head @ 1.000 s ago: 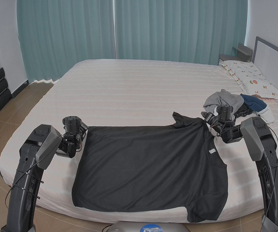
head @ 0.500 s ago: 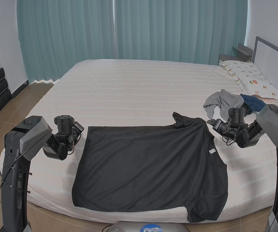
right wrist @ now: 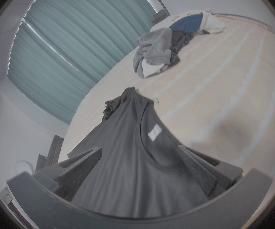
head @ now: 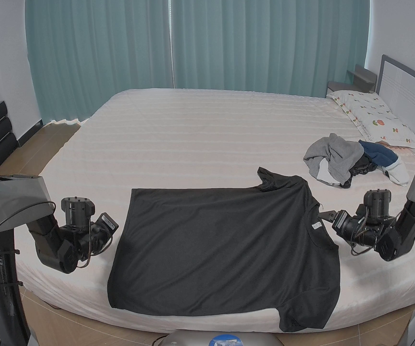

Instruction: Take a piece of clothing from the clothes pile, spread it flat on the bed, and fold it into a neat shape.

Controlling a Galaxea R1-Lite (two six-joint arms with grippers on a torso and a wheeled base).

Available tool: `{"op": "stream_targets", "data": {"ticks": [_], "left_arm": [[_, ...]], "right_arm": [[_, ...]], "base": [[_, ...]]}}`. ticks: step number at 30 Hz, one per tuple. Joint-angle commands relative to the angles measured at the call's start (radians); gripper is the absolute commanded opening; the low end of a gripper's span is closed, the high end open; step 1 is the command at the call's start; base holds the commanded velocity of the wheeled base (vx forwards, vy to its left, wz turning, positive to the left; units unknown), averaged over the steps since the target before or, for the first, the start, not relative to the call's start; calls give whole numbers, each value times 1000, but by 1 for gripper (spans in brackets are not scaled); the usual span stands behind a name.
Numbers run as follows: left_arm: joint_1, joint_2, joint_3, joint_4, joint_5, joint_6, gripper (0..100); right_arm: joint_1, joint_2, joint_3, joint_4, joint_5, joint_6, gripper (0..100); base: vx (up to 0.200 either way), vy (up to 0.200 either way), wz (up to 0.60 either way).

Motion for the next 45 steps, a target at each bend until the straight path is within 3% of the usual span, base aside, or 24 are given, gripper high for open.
{"op": "stream_targets", "data": {"ticks": [1,10,14,24,35,36,40,45], "left_arm": [[-43,-184,370,-130,-110,-66,0],[-53,-145,390,-133,-110,-55,0],[-51,-112,415,-152,-120,11,0],[1,34,568,-354,-306,413,0],[32,51,539,-366,-337,445,0],[32,52,542,-366,-338,445,100],[44,65,551,-372,-360,468,100],[61,92,594,-375,-363,586,100]], "right_arm": [[31,-131,395,-286,110,107,100],[30,-80,418,-308,133,129,100],[30,-48,418,-319,142,130,100],[43,-22,458,-382,142,130,100],[43,42,482,-481,142,127,100],[43,44,482,-483,142,127,100],[43,46,481,-487,142,127,100],[43,46,481,-490,142,127,100]], "base": [[-200,0,0],[-67,0,0],[0,0,0],[0,0,0],[0,0,0],[0,0,0],[0,0,0],[0,0,0]]}}
